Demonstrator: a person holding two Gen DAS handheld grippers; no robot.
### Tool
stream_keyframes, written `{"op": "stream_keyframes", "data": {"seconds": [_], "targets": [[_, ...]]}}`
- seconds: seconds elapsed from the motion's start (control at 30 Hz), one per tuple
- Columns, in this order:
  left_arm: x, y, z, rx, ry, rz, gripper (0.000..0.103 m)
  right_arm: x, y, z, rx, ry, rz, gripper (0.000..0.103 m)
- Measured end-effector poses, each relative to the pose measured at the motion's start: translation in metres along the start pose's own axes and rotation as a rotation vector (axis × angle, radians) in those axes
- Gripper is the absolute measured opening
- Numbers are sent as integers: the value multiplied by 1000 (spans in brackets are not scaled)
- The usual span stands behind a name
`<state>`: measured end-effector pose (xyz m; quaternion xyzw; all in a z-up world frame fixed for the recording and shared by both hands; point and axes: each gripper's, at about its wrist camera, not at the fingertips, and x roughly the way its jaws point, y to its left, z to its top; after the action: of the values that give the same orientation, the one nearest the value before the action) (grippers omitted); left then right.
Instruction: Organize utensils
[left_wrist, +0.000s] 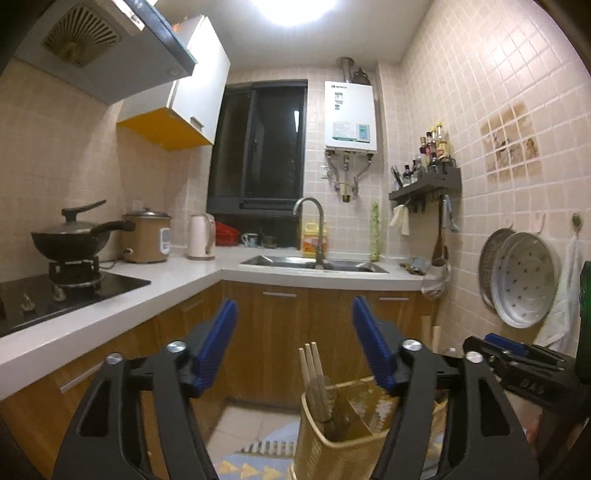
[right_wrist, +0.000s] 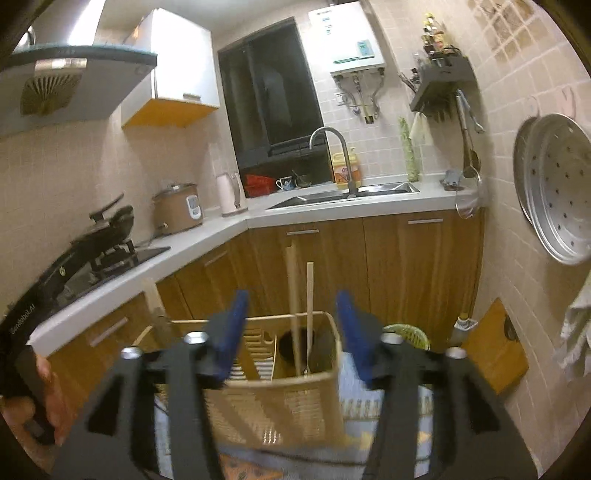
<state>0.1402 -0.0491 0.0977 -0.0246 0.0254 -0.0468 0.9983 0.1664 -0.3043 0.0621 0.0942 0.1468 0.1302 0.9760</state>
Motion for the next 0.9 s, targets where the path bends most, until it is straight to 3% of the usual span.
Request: {"op": "stream_keyframes", "data": {"seconds": [0.13,0.27,0.37,0.43,0.53,0.6,0.73,0.9], "targets": [[-27,6,5,-28,17,-31,83,-36,-2,-5,0,21,4,58],[-56,3,-4,-46,49,-45,88,-67,1,-19,-11,2,-24,74],[-73,-2,-19,-51,79,-37,91,-85,3,-33,-22,-3,-56,78],[-84,-5,-33,-56,98,-17,94,-98,6,-45,-42,-33,-104,78],[-103,-9,-57,-70,55,66,94,-114,13,-69,-68,-131,-172,95],[-110,-14,-67,-35,42,101,94,-114,23,-85,-123,-158,-206,96],[-120,-26,-80,50,27,153,94,-99,39,-102,-191,-91,-177,96],[-117,-16,-96,19,14,204,94,-93,38,-116,-155,-96,-179,96]]}}
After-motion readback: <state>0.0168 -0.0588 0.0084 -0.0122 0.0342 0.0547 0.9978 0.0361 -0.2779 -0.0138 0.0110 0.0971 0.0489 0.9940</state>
